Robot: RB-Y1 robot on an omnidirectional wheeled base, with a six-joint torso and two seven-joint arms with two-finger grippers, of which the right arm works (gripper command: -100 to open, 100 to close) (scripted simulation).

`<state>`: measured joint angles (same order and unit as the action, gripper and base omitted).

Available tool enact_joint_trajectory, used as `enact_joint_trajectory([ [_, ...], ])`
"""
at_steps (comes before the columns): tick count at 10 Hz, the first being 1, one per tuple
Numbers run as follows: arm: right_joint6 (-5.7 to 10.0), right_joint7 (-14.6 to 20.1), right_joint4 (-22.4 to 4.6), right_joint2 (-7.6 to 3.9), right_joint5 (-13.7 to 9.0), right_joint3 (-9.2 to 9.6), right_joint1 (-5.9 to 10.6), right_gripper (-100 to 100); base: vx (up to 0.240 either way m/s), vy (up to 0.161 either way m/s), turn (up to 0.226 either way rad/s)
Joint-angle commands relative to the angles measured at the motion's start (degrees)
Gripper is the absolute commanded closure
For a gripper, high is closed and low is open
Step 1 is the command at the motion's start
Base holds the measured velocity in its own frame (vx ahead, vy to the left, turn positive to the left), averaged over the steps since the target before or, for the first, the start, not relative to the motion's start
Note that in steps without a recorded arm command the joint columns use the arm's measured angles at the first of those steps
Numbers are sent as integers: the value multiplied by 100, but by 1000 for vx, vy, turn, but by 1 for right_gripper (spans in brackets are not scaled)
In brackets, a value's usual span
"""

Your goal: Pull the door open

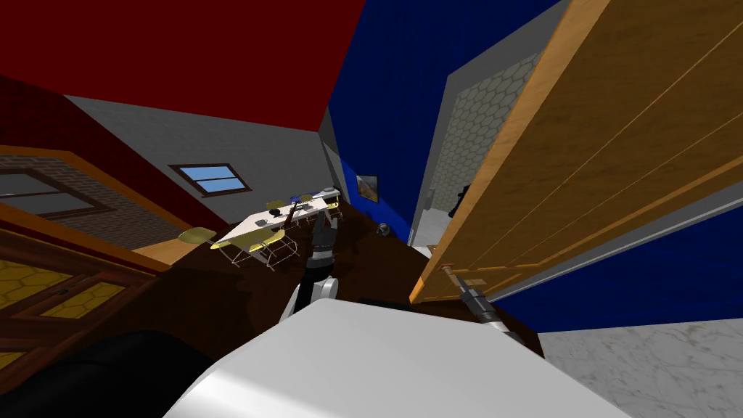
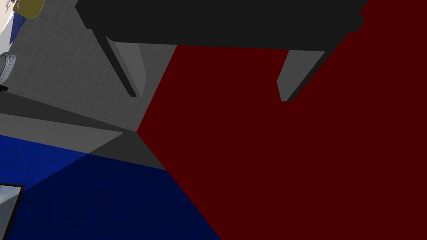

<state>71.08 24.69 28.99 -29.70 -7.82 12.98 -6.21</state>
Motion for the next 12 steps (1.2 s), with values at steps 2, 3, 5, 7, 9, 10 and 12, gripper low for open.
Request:
enact_joint_trajectory([
  [2, -56, -53, 216, 69, 47, 97, -139, 100, -96, -38, -17],
  [3, -102, -66, 274, 76, 61, 136, -125, 100, -36, -13, -26],
  [5, -303, -121, 523, 105, 121, 305, -65, 100, -148, -63, -48],
  [7, -406, -150, 650, 120, 152, 391, -34, 100, -85, -59, -24],
  [9, -558, -192, 837, 142, 197, 518, 12, 100, -99, -73, -40],
  [10, -607, -205, 897, 149, 211, 559, 26, 100, -140, -112, -32],
  [12, -787, -256, 1116, 175, 264, 709, 80, 100, -133, -154, -34],
])
